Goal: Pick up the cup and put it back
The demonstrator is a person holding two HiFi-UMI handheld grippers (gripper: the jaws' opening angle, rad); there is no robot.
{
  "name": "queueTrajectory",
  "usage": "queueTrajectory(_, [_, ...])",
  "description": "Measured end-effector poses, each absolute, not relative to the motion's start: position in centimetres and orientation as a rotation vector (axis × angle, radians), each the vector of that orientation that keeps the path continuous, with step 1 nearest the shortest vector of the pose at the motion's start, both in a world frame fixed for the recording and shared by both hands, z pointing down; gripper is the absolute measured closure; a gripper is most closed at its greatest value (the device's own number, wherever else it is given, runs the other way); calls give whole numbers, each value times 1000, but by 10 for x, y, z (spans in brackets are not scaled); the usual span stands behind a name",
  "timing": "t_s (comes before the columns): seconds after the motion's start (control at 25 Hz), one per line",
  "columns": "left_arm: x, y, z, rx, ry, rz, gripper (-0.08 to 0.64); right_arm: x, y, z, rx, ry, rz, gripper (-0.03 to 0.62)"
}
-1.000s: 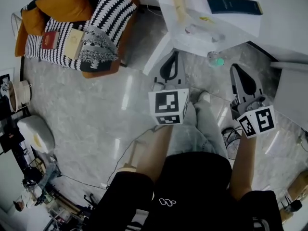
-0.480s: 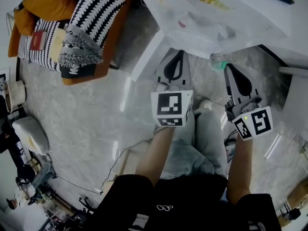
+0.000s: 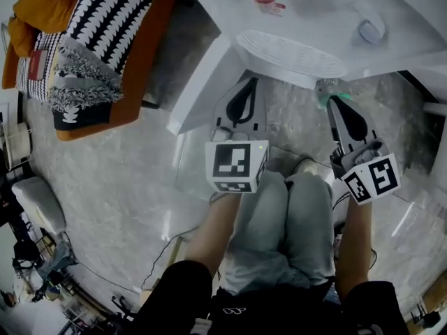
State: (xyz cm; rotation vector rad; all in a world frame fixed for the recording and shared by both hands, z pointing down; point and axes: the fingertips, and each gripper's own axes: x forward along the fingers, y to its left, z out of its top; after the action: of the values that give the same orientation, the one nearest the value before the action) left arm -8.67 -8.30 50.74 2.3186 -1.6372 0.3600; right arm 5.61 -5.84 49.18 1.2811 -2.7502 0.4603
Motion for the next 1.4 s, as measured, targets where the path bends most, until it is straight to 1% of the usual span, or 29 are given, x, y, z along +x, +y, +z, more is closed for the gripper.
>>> queueTrajectory(0.12, [-85,-89,540,2372,-1618,367,546,59,-64,524,1269,-2762,427,584])
queueTrajectory(0.24, [-67,-90,572,2512,-1538,400,546,54,-72,555,1262,-2784,379,584])
queueTrajectory(0.4, [-42,-98,612,2578,-1448,341,546,46,-81,587,1206,-2810,281,584])
queueTrajectory(0.48, [-17,-104,611,2614,-1410,331,546,59,-84,583,1180,-2825,247,584])
queueTrajectory(0.64, [35,-108,570,2699,-1346,305,546,93,-85,552,1145,-2836,203,584])
queueTrajectory(0.84, [34,-119,567,2738,-1305,290,546,81,-95,554,1076,-2858,138,583])
queueTrajectory(0.96, [36,-124,580,2747,-1294,281,546,79,-97,570,1063,-2837,113,573])
queueTrajectory(1.04, [25,-127,598,2738,-1296,271,546,65,-100,592,1046,-2826,122,480])
queueTrajectory(1.08, [19,-128,607,2727,-1300,269,546,60,-103,602,1043,-2820,128,450])
queueTrajectory(1.2, [10,-132,628,2667,-1321,263,546,52,-111,627,1050,-2804,132,401])
queueTrajectory(1.4, [2,-134,640,2681,-1393,326,546,45,-129,657,1092,-2755,94,280])
